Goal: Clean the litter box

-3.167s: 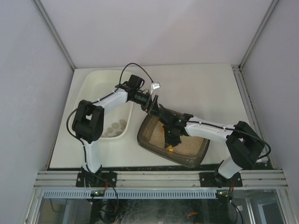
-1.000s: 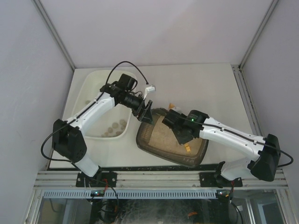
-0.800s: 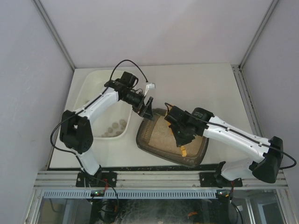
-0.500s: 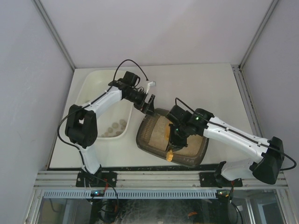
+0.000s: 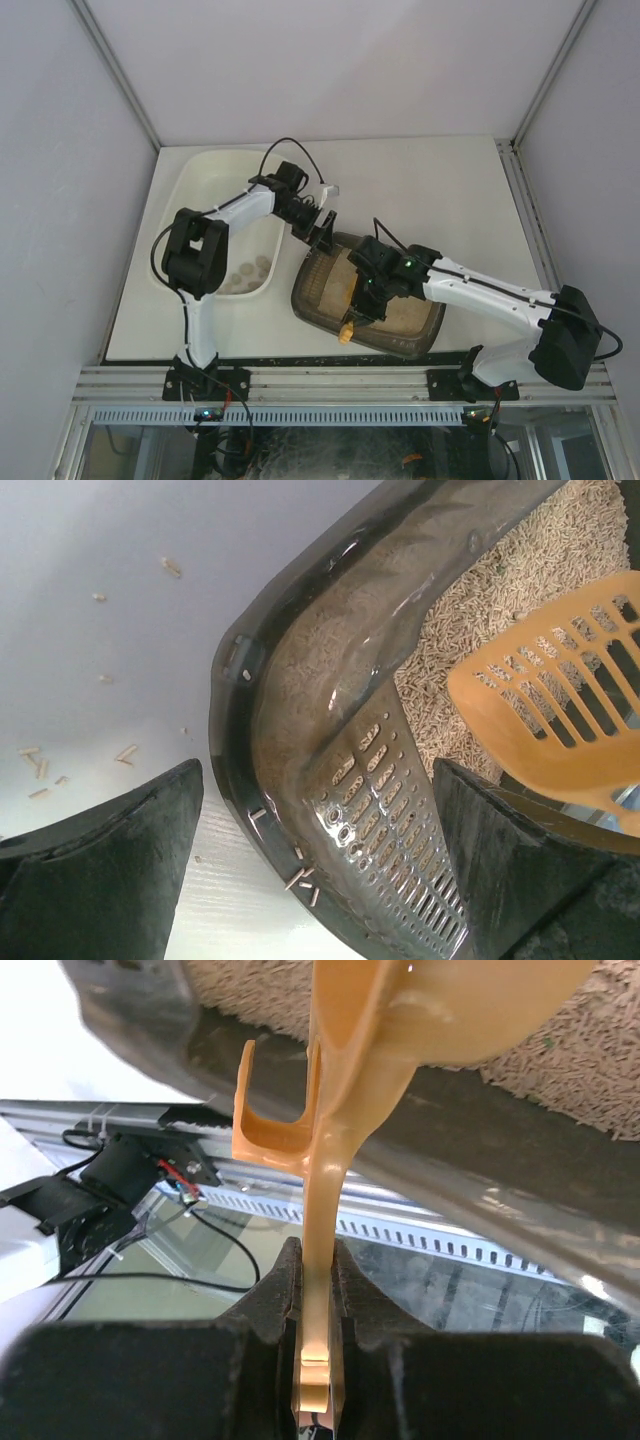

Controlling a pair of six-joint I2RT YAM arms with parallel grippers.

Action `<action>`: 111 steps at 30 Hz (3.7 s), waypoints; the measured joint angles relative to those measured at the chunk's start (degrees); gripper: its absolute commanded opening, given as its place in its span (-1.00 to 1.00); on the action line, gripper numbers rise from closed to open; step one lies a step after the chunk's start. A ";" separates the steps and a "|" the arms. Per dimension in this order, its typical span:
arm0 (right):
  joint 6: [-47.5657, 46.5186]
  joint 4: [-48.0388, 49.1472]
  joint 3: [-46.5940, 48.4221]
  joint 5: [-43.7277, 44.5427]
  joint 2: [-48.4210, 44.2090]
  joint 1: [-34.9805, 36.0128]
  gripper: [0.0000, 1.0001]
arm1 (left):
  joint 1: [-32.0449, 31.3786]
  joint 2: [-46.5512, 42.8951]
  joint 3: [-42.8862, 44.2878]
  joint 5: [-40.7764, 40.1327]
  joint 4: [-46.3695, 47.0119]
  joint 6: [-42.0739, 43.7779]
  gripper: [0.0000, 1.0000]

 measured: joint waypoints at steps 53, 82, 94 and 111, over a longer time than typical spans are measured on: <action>2.86 60.13 -32.63 -15.32 -4.74 -8.13 -1.00 | 0.87 -1.92 3.58 13.79 -15.91 1.64 -0.19; -1.77 52.30 -44.81 -8.85 -30.34 -6.99 -1.00 | -0.66 -5.16 2.49 15.15 -11.02 -2.93 -0.20; -1.20 37.40 -44.09 -8.33 -38.69 -6.97 -1.00 | -0.59 -3.63 3.43 13.60 -10.21 -4.24 -0.20; -3.06 41.46 -48.11 -4.87 -46.45 -8.85 -1.00 | -0.66 10.82 21.55 9.46 -5.97 -13.11 -0.14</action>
